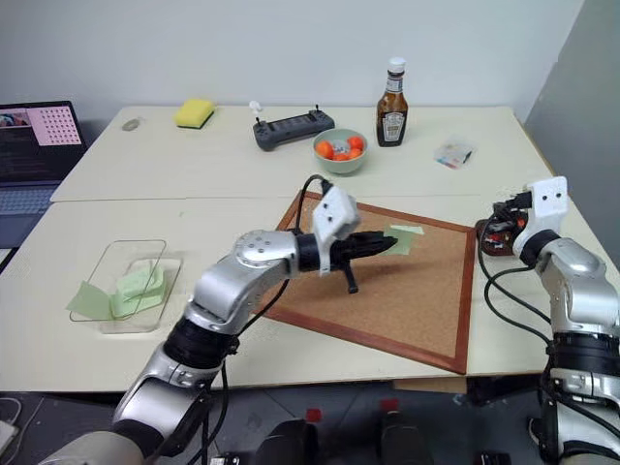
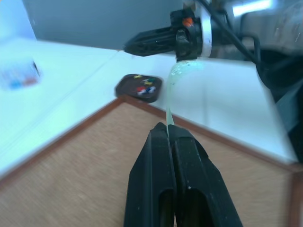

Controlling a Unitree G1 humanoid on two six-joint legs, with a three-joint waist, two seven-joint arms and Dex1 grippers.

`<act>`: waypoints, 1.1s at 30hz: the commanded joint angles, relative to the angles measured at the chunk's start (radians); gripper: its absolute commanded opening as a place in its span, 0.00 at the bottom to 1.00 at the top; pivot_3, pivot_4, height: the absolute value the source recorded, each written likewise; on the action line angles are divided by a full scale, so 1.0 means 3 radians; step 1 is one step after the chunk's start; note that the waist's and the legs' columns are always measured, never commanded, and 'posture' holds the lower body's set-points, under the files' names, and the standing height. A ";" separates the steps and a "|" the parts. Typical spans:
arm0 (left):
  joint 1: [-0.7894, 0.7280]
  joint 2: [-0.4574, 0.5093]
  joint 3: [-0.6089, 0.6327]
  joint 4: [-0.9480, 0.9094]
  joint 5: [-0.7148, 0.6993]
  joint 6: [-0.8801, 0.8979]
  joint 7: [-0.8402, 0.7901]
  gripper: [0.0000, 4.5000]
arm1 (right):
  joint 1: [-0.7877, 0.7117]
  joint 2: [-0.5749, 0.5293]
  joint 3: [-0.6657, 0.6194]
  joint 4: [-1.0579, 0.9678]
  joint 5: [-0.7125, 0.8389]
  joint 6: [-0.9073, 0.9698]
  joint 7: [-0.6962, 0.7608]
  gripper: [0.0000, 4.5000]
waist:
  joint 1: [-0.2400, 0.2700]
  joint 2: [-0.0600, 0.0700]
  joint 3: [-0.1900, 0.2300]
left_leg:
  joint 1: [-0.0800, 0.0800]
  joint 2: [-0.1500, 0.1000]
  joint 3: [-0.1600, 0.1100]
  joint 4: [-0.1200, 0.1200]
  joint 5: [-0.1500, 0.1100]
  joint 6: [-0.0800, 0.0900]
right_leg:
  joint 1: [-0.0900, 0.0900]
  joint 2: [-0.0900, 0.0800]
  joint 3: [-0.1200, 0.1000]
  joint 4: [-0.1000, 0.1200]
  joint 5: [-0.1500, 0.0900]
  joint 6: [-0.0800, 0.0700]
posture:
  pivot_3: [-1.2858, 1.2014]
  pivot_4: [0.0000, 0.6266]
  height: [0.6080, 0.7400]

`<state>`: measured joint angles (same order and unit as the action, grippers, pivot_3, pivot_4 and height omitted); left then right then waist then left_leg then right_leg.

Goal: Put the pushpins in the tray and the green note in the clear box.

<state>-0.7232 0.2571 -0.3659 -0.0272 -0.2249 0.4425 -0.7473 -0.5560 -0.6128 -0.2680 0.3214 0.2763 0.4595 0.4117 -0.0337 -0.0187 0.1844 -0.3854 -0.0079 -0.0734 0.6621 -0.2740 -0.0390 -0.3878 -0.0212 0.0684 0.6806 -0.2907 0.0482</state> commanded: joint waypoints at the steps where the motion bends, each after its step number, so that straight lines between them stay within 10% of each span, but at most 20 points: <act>1: -0.0097 -0.0100 -0.0088 0.0245 0.0287 -0.0404 0.0078 0.00 | -0.0316 -0.0011 -0.0072 0.0545 -0.0083 -0.0155 -0.0127 0.00 | -0.0008 0.0000 0.0000 | 0.0001 0.0000 0.0003 -0.0001 -0.0001 0.0001 | -0.0001 0.0002 0.0003 0.0000 0.0000 0.0000 | 0.52 0.24 1.00; 13: 0.0083 -0.0128 -0.0047 0.0097 0.0369 -0.0269 0.0051 0.00 | -0.0892 0.0068 -0.0115 0.1809 -0.0070 -0.0491 -0.0008 0.00 | -0.0017 0.0001 0.0000 | -0.0002 0.0001 0.0003 -0.0001 -0.0002 0.0003 | -0.0001 -0.0001 0.0004 -0.0001 0.0000 0.0000 | 0.52 0.24 1.00; 33: 0.0085 -0.0105 0.0028 0.0100 0.0353 -0.0199 -0.0019 0.00 | -0.0823 0.0050 -0.0031 0.1629 -0.0097 -0.0660 0.0138 0.93 | -0.0017 0.0001 0.0000 | -0.0002 0.0002 0.0001 -0.0001 -0.0002 0.0003 | -0.0001 0.0001 0.0002 0.0000 0.0000 0.0000 | 0.52 0.24 1.00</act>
<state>-0.6814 0.2305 -0.3862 0.0239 -0.1114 0.3848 -0.7531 -0.8016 -0.5804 -0.2752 0.8864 0.2459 0.2758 0.4296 -0.0389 -0.0184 0.1843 -0.3859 -0.0072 -0.0729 0.6619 -0.2744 -0.0381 -0.3881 -0.0209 0.0691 0.6805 -0.2907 0.0483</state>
